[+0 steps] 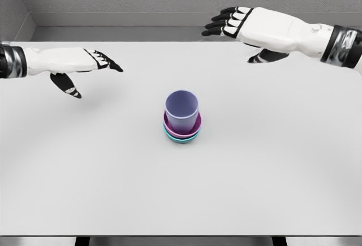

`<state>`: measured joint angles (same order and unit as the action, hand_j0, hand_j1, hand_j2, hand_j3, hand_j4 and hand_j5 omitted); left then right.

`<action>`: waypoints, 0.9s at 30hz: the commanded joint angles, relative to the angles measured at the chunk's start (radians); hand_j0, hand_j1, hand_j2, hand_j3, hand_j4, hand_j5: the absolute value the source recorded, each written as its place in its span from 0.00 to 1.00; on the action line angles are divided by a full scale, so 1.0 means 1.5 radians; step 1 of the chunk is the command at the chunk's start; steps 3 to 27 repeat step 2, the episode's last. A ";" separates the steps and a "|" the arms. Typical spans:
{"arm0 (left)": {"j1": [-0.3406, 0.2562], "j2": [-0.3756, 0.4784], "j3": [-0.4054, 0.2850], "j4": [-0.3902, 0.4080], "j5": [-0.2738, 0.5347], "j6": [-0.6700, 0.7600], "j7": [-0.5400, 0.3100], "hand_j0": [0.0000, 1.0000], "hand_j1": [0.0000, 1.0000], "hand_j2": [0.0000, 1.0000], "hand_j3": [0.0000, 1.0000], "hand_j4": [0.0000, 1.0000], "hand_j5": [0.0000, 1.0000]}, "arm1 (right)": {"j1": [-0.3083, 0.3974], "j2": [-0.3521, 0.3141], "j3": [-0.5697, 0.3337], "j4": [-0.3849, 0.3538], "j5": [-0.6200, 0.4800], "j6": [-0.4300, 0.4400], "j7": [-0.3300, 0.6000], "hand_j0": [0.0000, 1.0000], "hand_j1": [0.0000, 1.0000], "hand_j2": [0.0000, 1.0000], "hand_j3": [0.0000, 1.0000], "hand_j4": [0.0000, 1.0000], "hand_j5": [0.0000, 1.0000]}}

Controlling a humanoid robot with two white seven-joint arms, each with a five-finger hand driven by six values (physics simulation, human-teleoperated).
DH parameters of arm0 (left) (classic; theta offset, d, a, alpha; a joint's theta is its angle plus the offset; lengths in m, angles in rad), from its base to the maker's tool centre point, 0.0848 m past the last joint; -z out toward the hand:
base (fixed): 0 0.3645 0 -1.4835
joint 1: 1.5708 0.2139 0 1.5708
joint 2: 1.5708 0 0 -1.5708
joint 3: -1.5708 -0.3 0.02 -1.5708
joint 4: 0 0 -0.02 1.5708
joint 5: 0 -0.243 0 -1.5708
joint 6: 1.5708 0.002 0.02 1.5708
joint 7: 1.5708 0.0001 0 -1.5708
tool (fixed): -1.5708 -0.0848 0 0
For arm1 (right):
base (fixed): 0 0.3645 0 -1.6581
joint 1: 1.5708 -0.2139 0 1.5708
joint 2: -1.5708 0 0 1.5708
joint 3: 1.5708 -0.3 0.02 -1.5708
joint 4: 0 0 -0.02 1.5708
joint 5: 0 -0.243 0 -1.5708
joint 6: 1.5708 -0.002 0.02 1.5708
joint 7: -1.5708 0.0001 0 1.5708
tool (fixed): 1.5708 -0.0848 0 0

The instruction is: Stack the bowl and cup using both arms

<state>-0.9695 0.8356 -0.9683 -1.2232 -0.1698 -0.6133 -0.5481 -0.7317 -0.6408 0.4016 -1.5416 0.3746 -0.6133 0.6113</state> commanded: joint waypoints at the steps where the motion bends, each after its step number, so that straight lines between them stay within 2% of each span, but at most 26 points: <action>1: 0.000 0.001 0.001 0.004 0.005 0.002 0.001 1.00 1.00 1.00 1.00 1.00 1.00 | 0.000 -0.006 -0.007 0.085 0.014 0.002 0.000 1.00 1.00 1.00 1.00 1.00 1.00; 27: 0.000 0.001 0.001 0.004 0.005 0.002 0.002 1.00 1.00 1.00 1.00 1.00 1.00 | 0.000 -0.006 -0.005 0.088 0.015 0.002 0.000 1.00 1.00 1.00 1.00 1.00 1.00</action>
